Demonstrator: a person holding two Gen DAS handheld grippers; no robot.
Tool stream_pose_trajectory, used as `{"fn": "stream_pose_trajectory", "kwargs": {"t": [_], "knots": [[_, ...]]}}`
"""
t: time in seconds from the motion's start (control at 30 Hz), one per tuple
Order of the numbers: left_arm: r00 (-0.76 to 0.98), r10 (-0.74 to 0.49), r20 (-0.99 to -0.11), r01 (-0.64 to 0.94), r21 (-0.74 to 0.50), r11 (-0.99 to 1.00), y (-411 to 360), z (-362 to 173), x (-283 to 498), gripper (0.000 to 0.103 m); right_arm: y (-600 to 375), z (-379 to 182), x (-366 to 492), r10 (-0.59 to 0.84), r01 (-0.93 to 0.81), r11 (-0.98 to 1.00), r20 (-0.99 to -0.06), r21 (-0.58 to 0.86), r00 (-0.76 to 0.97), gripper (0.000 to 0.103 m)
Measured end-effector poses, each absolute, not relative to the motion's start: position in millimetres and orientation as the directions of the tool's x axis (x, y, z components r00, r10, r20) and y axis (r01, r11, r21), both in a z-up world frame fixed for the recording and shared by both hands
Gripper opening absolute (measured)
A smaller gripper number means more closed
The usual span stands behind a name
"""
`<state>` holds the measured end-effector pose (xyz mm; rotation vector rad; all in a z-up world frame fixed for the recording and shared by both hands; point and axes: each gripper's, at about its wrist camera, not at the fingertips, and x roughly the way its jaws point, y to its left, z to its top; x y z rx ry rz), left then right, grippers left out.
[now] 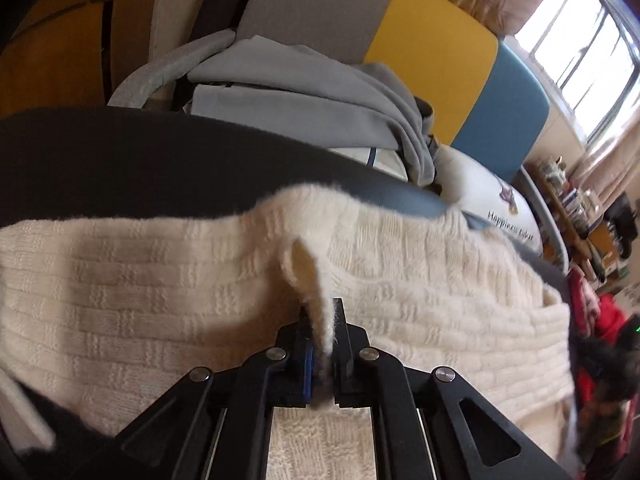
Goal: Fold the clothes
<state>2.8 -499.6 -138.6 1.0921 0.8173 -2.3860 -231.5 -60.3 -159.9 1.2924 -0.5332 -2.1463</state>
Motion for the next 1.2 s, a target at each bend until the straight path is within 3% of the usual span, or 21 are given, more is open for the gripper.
{"fn": "stream_pose_trajectory", "kwargs": {"t": [0.03,0.2,0.27,0.4,0.43,0.57,0.67,0.8,1.07,1.2], "knots": [[-0.627,-0.099,-0.773,0.561,-0.359,-0.746,-500.6,-138.9,5.7,0.007,-61.9,-159.1,-231.2,-0.673,0.275,-0.738,-0.646,0.616,-0.360,0.026],[-0.633,-0.074,-0.770,0.570,-0.400,-0.717,-505.8,-141.4,16.2,0.007,-82.3,-164.9,-238.7,-0.675,0.286,-0.738,-0.669,0.611,-0.311,0.026],[-0.668,-0.052,-0.742,0.549,-0.444,-0.708,-505.2,-135.1,22.5,0.007,-90.4,-163.4,-238.0,-0.643,0.309,-0.765,-0.701,0.566,-0.309,0.014],[-0.719,-0.021,-0.694,0.520,-0.519,-0.678,-506.9,-126.3,32.4,0.007,-93.0,-130.1,-224.8,-0.558,0.404,-0.822,-0.713,0.402,-0.425,0.008],[-0.711,-0.020,-0.703,0.527,-0.513,-0.677,-506.8,-128.8,30.4,0.007,-91.6,-124.1,-223.4,-0.515,0.408,-0.846,-0.722,0.343,-0.462,0.000],[-0.631,-0.048,-0.774,0.577,-0.427,-0.696,-501.7,-146.6,17.4,0.007,-85.3,-137.0,-236.9,-0.384,0.353,-0.908,-0.791,0.228,-0.476,0.000],[-0.642,-0.047,-0.765,0.578,-0.443,-0.685,-503.6,-146.7,20.9,0.008,-79.9,-129.3,-225.5,-0.416,0.362,-0.897,-0.758,0.253,-0.502,0.003],[-0.643,-0.013,-0.766,0.586,-0.481,-0.652,-511.4,-153.1,24.3,0.008,-107.9,-135.3,-192.1,-0.415,0.485,-0.860,-0.771,0.159,-0.483,0.017],[-0.607,-0.015,-0.795,0.594,-0.441,-0.673,-500.6,-154.4,34.8,0.009,-160.9,-147.5,-125.4,-0.402,0.693,-0.720,-0.796,-0.031,-0.452,0.016],[-0.624,0.016,-0.781,0.569,-0.469,-0.675,-483.1,-160.1,48.9,0.011,-132.4,-151.6,-106.3,-0.356,0.675,-0.731,-0.788,-0.099,-0.502,0.015]]}}
